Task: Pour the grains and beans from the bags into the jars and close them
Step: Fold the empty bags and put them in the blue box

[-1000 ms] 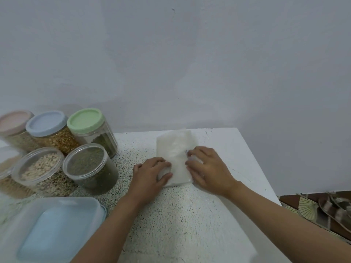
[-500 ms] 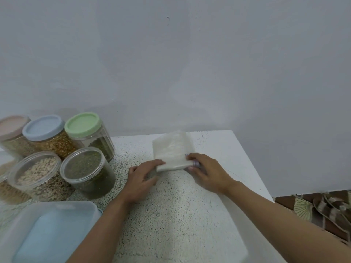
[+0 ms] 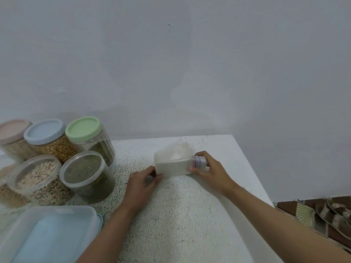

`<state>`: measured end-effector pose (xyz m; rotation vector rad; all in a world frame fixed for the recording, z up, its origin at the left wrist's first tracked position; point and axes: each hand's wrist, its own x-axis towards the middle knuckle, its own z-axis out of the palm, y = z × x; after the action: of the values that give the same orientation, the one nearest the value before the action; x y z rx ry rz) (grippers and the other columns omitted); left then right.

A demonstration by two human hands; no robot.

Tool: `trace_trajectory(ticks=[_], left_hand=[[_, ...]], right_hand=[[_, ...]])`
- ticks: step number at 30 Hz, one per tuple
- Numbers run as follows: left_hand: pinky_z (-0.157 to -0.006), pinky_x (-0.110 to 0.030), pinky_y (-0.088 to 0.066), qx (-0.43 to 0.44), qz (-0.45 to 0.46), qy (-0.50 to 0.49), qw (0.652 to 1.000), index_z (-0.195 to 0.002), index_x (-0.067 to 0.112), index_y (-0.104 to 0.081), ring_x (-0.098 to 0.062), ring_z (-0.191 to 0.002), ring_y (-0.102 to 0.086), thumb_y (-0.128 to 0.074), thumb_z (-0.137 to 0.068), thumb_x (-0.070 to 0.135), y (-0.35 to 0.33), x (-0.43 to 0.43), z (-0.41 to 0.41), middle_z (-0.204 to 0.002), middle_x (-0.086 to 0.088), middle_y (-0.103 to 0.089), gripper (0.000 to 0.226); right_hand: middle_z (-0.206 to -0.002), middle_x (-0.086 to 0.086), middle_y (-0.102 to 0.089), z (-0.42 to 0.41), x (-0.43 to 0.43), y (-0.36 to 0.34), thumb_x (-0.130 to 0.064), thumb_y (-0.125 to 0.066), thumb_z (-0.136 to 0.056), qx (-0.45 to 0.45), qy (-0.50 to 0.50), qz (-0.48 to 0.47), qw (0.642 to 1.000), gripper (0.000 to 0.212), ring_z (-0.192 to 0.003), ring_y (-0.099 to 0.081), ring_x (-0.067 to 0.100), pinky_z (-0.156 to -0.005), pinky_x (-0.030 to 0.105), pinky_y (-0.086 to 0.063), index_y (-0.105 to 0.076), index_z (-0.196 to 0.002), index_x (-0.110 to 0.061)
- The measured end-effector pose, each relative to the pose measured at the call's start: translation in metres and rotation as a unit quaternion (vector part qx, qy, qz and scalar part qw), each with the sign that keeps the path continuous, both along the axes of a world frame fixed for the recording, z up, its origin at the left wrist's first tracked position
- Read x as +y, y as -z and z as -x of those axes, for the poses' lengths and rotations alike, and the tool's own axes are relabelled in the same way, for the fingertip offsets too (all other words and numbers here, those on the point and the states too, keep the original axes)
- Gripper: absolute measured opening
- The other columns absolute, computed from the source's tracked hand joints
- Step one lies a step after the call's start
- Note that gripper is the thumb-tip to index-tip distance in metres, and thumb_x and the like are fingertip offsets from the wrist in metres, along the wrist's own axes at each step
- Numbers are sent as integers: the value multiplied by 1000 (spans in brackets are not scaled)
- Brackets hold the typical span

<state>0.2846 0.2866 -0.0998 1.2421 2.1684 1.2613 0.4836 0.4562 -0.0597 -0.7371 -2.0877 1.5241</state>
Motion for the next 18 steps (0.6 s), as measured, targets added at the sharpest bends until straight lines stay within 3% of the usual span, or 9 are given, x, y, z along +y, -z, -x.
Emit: trace_trajectory(ticks=[2,4,7,11,13,15,18], left_hand=[[-80,-41,-60,-4,-11,-15,1000,-106,31,-74,-7,-88,-71,-69,-95,39,-1,2,-1,-93,19,-76,14],[-75,-39,-60,-3,-23,-22,999,-101,21,-74,-10,-84,-72,-66,-94,42,-3,3,-3,-90,13,-76,23],[-73,-35,-61,-19,-23,-38,999,-98,18,-73,-7,-83,-71,-64,-95,42,-1,7,-2,-89,11,-75,26],[-65,-46,-55,-22,2,-90,996,-88,19,-67,-25,-72,-68,-60,-99,39,-1,17,-7,-78,1,-72,24],[-62,-40,-52,-14,29,-107,994,-84,20,-63,-22,-66,-64,-57,-101,38,-5,24,-8,-74,1,-69,26],[-70,-35,-50,3,78,-113,991,-78,24,-57,-12,-66,-59,-55,-104,36,-10,33,-5,-73,5,-65,29],[-97,-40,-44,55,168,-131,975,-80,23,-57,-14,-75,-60,-49,-105,40,-16,45,2,-78,7,-65,31]], right_hand=[[-105,-6,-69,-3,6,4,-25,-82,-86,-56,-30,-44,997,36,-87,-64,1,-72,19,-54,-61,-116,-24],[-102,-11,-71,-3,12,8,-27,-81,-86,-72,-29,-61,995,34,-87,-63,5,-74,24,-53,-63,-115,-31],[-92,-13,-72,11,23,14,-34,-73,-92,-89,14,-116,989,20,-80,-64,2,-71,25,-49,-66,-109,-25],[-85,3,-69,33,28,16,-48,-61,-97,-173,45,-162,970,34,-79,-65,26,-70,37,-48,-58,-98,-14],[-81,3,-63,41,31,13,-48,-57,-100,-222,46,-178,958,38,-74,-58,26,-68,37,-43,-51,-91,-11],[-75,-2,-52,47,35,8,-47,-54,-102,-261,49,-187,946,40,-68,-48,18,-62,33,-34,-42,-80,-16],[-73,-4,-47,55,41,6,-46,-53,-103,-306,56,-176,934,42,-69,-45,17,-59,29,-30,-36,-73,-21]])
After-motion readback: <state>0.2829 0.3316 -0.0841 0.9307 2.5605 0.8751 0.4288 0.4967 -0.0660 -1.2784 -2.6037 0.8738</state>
